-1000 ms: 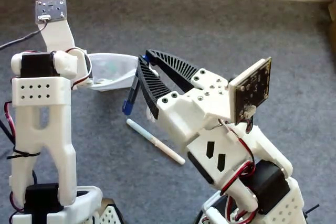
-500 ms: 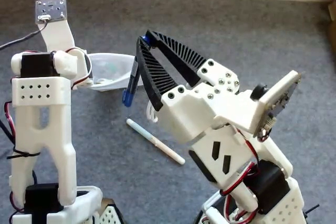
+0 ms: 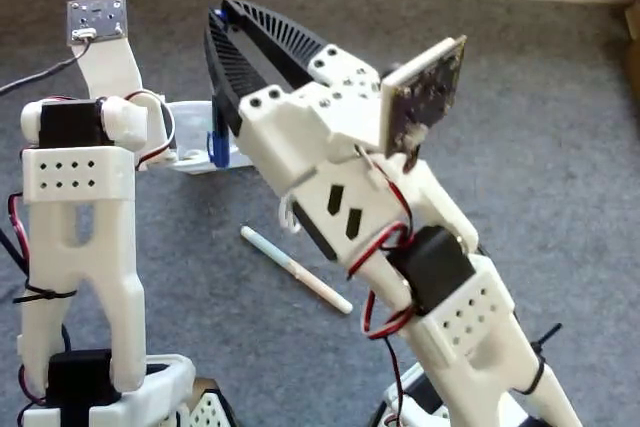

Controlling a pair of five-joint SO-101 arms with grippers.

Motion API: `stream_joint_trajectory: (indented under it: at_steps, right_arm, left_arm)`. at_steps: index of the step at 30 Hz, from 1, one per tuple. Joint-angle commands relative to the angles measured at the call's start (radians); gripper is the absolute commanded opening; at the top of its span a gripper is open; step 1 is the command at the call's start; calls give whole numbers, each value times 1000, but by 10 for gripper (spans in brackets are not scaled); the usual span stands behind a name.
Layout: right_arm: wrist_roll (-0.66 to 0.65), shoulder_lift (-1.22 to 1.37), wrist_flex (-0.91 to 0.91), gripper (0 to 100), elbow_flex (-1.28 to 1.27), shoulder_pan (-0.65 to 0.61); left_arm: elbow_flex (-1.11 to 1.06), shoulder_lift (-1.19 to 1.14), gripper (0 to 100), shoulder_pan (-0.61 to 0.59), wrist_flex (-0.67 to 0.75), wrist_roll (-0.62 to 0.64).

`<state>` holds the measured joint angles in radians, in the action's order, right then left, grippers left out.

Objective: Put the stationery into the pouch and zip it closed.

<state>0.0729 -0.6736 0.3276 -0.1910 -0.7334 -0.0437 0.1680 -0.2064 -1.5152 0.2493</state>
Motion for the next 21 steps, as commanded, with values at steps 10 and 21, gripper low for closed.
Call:
stream_joint_trajectory:
  at_steps: [10,21]
  right_arm:
    - [-12,191,-36,40,234,-4]
    - [-215,85,-31,40,8,-12]
  left_arm:
    - [-22,-13,6,-18,20,-9]
    - [-22,-13,6,-18,20,-9]
